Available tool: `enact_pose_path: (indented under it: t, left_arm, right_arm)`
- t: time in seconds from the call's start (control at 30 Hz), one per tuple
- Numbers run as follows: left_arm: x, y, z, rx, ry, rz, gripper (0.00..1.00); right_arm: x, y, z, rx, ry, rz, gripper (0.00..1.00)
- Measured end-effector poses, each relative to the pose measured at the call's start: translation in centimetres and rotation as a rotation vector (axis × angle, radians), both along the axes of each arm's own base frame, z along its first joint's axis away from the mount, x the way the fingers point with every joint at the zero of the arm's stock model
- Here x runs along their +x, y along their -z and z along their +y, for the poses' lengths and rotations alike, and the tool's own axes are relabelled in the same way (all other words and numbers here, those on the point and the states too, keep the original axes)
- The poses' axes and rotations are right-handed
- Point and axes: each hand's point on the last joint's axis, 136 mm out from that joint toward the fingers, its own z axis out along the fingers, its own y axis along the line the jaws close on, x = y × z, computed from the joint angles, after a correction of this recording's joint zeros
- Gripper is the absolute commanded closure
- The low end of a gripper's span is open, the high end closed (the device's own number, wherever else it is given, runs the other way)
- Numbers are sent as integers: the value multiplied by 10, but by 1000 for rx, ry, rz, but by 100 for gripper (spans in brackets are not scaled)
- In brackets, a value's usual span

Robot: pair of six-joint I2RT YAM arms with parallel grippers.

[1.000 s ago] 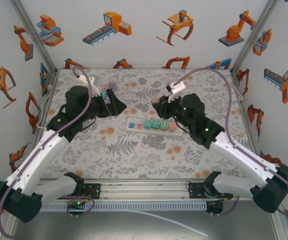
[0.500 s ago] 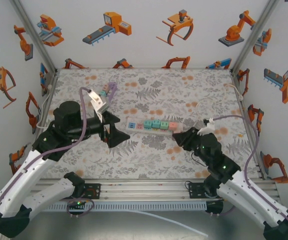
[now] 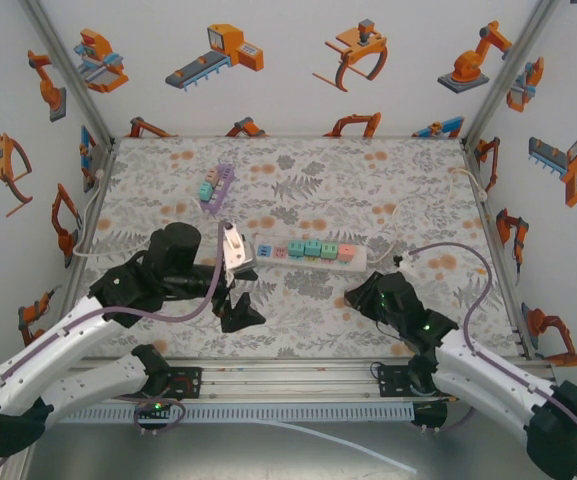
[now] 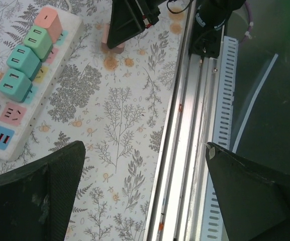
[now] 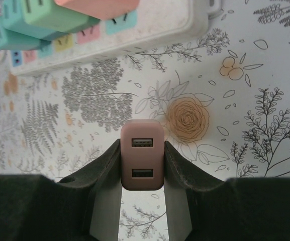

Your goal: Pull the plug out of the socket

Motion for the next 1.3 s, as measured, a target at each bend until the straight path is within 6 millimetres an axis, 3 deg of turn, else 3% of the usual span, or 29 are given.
enact_pose_path:
  t: [0.1,0.23,0.4,0.87,1.03,1.3]
  left_arm:
    - [1,6,-3,18,16,-2,3]
    - [2,11,-4,35,26,0,3]
    - [2,11,-4,35,26,-1,3]
    - [4,17,-7,63,0,1,3]
    - [13,15,-5,65,-51,-26,3]
    - [60,18,9,79,-338,-93,3]
  right_arm:
    - [1,11,2,-15,-3,25,75]
    - [7,11,7,-4,-3,18,55]
    - [8,16,7,-10,2,27,45]
    - [4,9,-10,-81,31,3,37]
    - [7,-11,-16,-100,39,-51,36]
    - [29,-87,-20,-145,44,-327,32]
